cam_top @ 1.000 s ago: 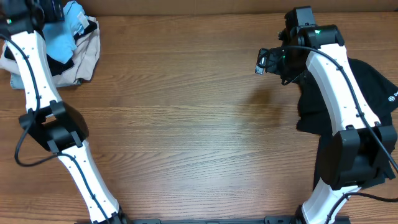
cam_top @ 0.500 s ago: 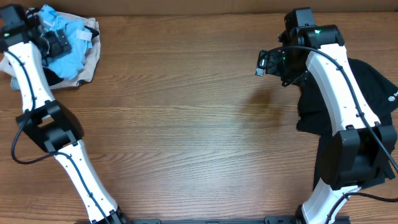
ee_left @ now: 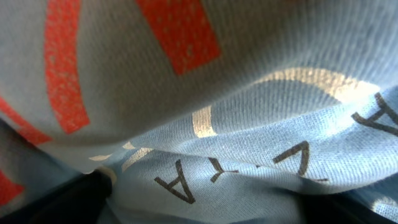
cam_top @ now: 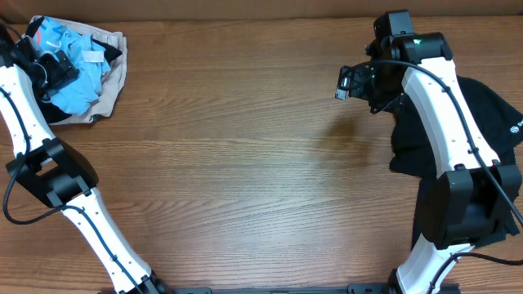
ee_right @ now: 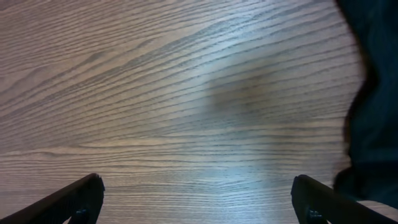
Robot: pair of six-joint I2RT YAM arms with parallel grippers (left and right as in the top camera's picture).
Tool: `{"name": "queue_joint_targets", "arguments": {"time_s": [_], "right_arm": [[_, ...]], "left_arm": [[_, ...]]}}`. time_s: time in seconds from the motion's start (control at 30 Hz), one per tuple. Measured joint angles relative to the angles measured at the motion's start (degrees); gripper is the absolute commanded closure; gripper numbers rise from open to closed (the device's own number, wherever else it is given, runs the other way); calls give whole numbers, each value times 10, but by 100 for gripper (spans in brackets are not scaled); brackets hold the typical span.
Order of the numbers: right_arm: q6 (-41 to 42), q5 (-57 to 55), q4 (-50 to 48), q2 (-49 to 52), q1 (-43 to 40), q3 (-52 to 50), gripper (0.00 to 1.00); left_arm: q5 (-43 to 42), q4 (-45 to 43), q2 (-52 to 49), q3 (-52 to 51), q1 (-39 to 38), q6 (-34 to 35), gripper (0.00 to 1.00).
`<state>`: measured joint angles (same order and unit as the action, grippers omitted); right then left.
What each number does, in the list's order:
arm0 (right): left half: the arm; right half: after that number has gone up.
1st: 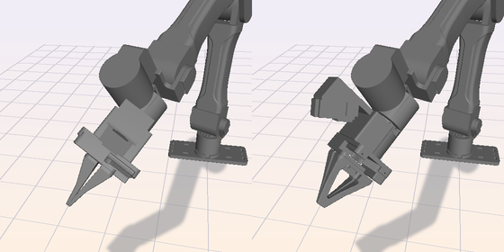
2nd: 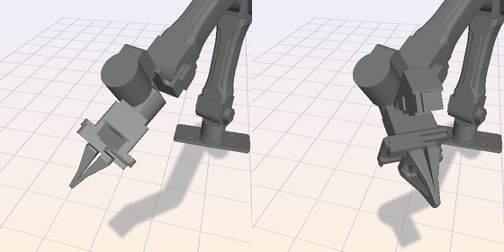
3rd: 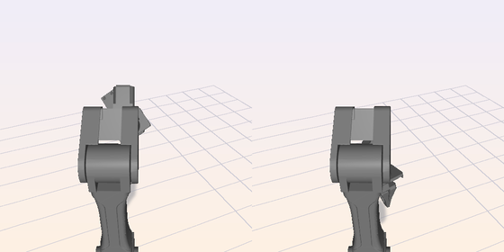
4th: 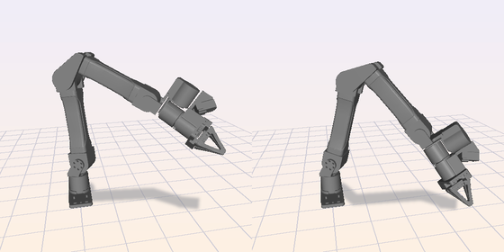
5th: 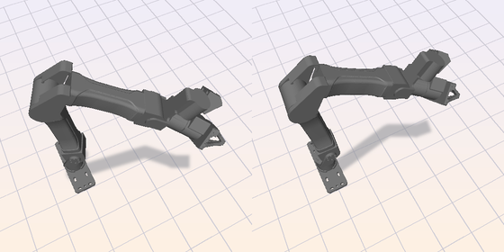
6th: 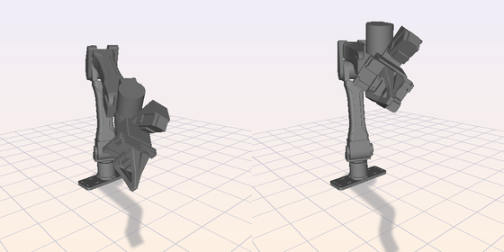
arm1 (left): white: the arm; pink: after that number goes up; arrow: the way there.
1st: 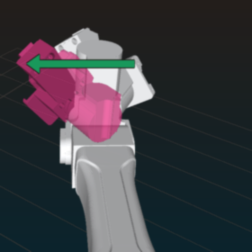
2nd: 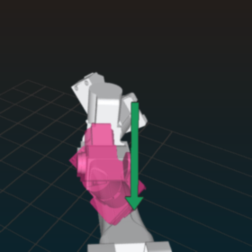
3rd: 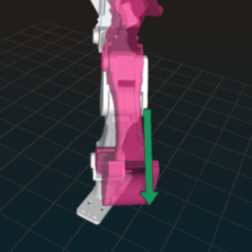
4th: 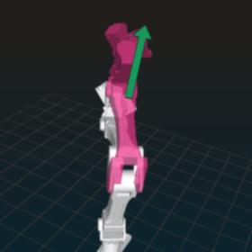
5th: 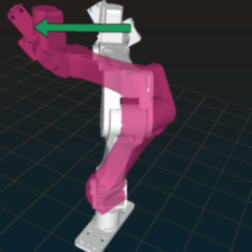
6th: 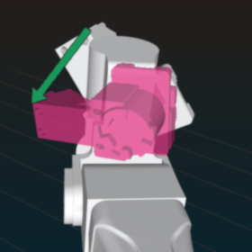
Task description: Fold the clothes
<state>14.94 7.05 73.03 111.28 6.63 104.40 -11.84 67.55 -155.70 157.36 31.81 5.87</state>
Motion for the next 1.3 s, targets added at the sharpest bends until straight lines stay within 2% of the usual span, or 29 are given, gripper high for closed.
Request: {"name": "queue_joint_targets", "arguments": {"time_s": [0.2,0.37,0.5,0.7,0.9,1.13,1.3], "right_arm": [[-2,-23,-8,0,0,5,0],[-17,-39,15,5,-6,74,0],[-22,-56,51,5,-6,168,0],[-26,-64,130,-16,1,307,0],[-25,-56,214,-107,25,390,0],[-26,32,240,-251,28,412,0],[-26,54,241,-291,28,413,0]], "left_arm": [[11,52,-3,52,-7,-7,0],[47,123,15,126,-30,-18,0],[59,159,89,158,-64,-20,0],[63,216,271,182,-137,-20,0],[63,221,354,195,-166,-20,0],[63,227,341,192,-169,-20,0],[63,227,339,191,-169,-20,0]]}}
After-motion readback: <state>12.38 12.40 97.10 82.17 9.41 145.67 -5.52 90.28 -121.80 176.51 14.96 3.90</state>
